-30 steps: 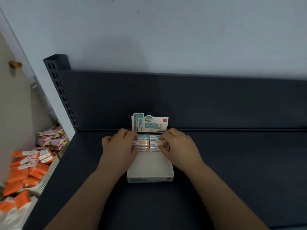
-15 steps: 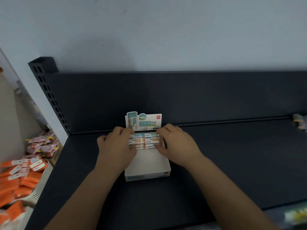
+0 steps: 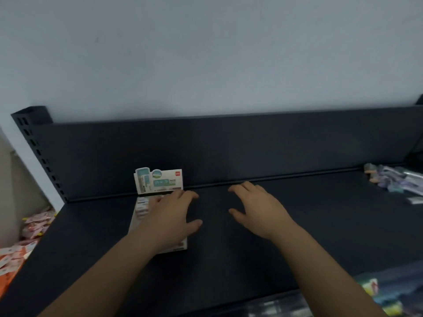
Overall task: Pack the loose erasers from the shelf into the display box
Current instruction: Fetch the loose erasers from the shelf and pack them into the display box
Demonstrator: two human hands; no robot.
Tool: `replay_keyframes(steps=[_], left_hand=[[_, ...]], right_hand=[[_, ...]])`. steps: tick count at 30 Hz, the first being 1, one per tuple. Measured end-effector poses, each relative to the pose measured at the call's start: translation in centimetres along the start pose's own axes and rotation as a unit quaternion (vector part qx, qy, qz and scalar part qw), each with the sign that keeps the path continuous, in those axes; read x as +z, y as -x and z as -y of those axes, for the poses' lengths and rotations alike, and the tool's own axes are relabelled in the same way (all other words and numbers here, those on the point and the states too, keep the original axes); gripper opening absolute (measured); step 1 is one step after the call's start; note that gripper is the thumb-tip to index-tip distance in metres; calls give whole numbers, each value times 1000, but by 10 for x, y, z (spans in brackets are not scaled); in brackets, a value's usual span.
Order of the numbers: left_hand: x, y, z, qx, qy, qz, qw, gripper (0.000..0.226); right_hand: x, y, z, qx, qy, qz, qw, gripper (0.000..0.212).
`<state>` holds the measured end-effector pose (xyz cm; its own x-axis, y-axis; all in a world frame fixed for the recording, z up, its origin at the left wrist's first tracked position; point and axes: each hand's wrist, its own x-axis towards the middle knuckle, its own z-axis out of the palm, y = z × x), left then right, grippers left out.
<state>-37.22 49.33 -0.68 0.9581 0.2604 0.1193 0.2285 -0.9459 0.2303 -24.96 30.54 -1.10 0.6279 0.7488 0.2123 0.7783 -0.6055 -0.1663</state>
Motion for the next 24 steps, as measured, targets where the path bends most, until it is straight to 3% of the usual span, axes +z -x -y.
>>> replay_keyframes(steps=[14, 24], left_hand=[[76, -38, -233, 19, -9, -26, 999, 58], [111, -69, -325, 63, 47, 51, 996, 64]], right_hand=[[-55, 119, -200, 28, -3, 45, 999, 52], [-70, 167, -289, 82, -17, 51, 995, 52]])
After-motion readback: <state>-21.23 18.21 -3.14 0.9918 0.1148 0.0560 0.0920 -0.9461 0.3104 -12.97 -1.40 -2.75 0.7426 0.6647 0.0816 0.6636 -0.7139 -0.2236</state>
